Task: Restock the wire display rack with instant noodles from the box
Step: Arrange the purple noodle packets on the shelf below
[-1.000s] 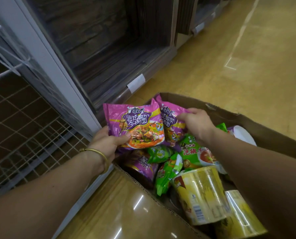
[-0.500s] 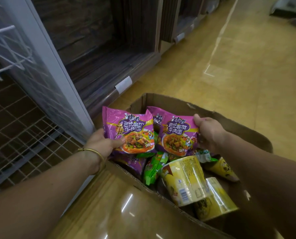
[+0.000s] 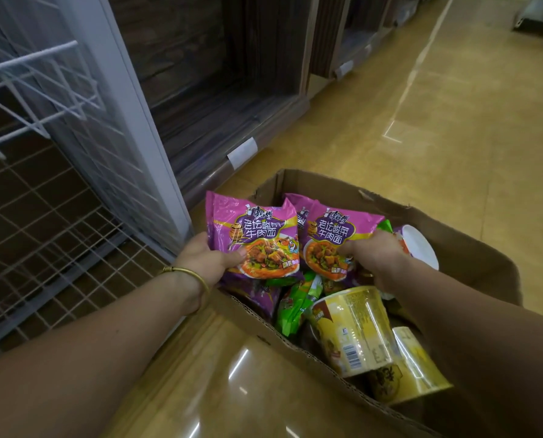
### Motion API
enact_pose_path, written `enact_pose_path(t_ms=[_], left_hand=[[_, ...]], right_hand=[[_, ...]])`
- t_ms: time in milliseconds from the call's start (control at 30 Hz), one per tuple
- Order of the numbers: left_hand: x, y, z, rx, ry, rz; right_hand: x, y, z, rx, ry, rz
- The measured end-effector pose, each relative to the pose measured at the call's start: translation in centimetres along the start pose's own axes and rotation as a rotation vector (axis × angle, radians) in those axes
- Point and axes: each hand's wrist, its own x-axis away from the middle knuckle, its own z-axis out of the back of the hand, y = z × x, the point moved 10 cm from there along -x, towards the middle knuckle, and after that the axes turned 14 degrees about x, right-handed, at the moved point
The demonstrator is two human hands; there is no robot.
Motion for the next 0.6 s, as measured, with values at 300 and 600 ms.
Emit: enact_pose_path(t_ms=[300, 600], left_hand=[[0.1, 0.3, 0.1, 0.071, 0.006, 0.018], [1.7, 1.0, -1.4, 0.145, -0.082, 0.020]], right_hand=[[0.6, 0.6, 2.3, -0.220, -0.047, 0.051], [2.9, 1.8, 5.7, -0.318, -0.120, 0.093]])
